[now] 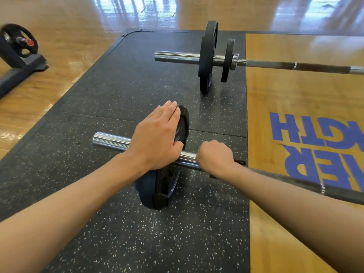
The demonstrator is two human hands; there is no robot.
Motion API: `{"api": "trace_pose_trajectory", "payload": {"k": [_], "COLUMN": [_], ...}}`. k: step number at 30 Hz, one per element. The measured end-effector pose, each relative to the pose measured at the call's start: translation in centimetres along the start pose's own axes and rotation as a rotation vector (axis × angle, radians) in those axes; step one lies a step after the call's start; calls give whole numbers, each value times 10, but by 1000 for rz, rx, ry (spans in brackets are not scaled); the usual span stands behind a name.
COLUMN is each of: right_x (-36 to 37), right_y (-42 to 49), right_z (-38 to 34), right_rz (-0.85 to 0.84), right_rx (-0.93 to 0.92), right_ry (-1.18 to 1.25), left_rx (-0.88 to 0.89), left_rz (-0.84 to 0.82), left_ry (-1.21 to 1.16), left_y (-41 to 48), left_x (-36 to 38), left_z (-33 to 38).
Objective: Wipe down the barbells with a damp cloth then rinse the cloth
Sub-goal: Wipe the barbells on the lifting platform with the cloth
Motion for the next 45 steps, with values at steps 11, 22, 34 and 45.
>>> {"api": "trace_pose_trajectory", "payload": {"k": [11,22,34,45], "right_x": [47,26,6,26], "right_y": [-34,-31,41,-18], "right_z": [-16,63,54,5], "right_rz": [279,235,-546,295], "right_rx": [-592,-175,155,-365], "right_ry": [-408,73,410,-142], "left_rx": [-5,-9,-21,-17], "left_rz": [16,14,1,23], "left_ry": [-25,-16,-18,-15], "left_y": [-3,6,4,5], "left_x": [3,5,4,7], "left_z": [-3,-2,-2,-2]}}
Point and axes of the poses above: each hand's wrist, its own y-axis towards the middle knuckle, its own x-axis out of the palm, z = x × y, the point moved 3 cm from there along y, towards the middle knuckle, and after that the axes turned 1 degree about y, right-handed, at the moved point
